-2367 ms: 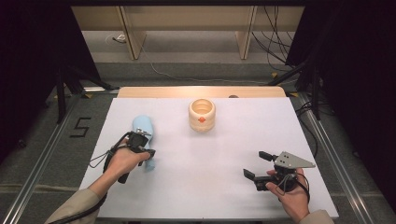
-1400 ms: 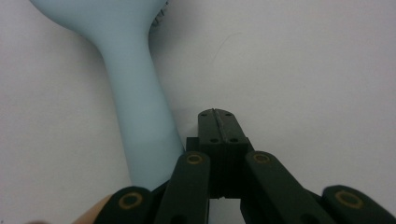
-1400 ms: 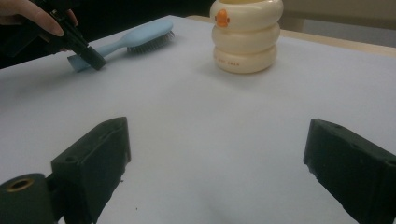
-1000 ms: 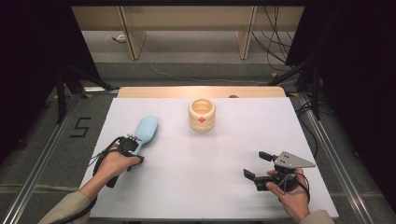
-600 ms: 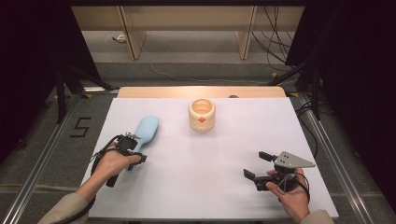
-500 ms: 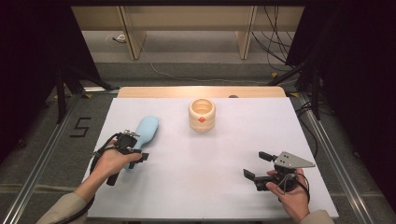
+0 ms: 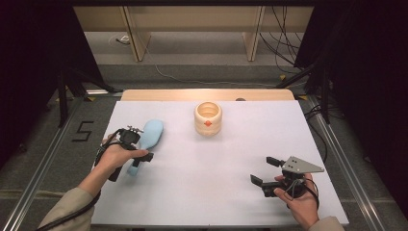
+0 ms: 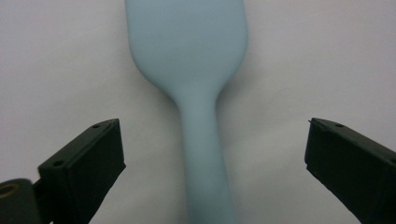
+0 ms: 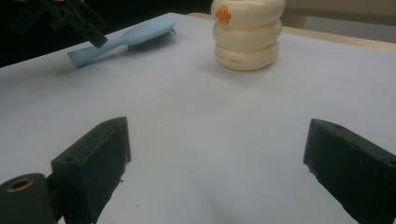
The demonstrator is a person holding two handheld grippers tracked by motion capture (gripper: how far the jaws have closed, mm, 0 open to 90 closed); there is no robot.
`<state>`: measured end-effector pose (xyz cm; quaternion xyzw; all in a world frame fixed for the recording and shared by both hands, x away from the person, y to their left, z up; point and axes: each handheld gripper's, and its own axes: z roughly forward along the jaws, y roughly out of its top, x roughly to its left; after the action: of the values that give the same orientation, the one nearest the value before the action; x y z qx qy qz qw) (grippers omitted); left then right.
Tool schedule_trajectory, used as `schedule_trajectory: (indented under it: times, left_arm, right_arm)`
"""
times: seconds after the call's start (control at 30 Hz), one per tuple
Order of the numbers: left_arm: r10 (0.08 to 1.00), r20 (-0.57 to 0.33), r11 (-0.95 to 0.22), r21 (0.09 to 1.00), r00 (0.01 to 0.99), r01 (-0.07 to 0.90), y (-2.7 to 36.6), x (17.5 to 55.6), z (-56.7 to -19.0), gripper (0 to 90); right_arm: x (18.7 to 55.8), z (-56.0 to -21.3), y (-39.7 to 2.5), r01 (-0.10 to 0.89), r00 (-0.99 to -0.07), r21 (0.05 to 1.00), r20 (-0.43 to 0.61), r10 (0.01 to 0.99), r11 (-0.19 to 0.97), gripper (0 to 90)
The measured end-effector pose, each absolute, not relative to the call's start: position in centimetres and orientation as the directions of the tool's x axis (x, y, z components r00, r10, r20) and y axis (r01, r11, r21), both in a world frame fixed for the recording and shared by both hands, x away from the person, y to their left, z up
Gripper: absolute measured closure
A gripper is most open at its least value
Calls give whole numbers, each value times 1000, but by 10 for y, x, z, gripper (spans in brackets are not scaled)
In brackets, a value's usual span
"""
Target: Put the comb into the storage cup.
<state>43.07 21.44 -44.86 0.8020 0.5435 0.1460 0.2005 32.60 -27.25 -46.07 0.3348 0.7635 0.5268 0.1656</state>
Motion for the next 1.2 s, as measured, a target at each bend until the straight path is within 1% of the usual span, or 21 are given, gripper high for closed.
schedule_trajectory:
  times: [0.1, 0.33, 0.47, 0.57, 0.67, 0.8, 1.2]
  left_arm:
    - [934, 17, -327, 439, 356, 837, 215, 440, -455, 26]
    - [940, 13, -314, 414, 340, 854, 214, 450, -459, 27]
    - [942, 11, -311, 401, 335, 862, 214, 454, -460, 51]
    - [944, -2, -302, 394, 329, 868, 216, 457, -461, 148]
    - [947, -3, -295, 383, 320, 875, 217, 458, -464, 157]
    - [950, -13, -285, 371, 312, 884, 217, 460, -466, 198]
    - [954, -41, -264, 361, 298, 894, 214, 464, -465, 401]
  right_arm:
    - [326, -461, -273, 338, -721, 915, 101, 685, 221, 83]
    - [326, -461, -273, 339, -721, 915, 102, 685, 221, 83]
    - [326, -461, -273, 338, -721, 915, 102, 685, 220, 83]
    - [326, -461, -273, 338, -721, 915, 103, 686, 218, 83]
    - [326, -461, -273, 339, -720, 915, 104, 686, 218, 83]
    - [326, -461, -273, 338, -722, 915, 102, 685, 220, 83]
    - [326, -461, -273, 338, -722, 915, 102, 685, 221, 83]
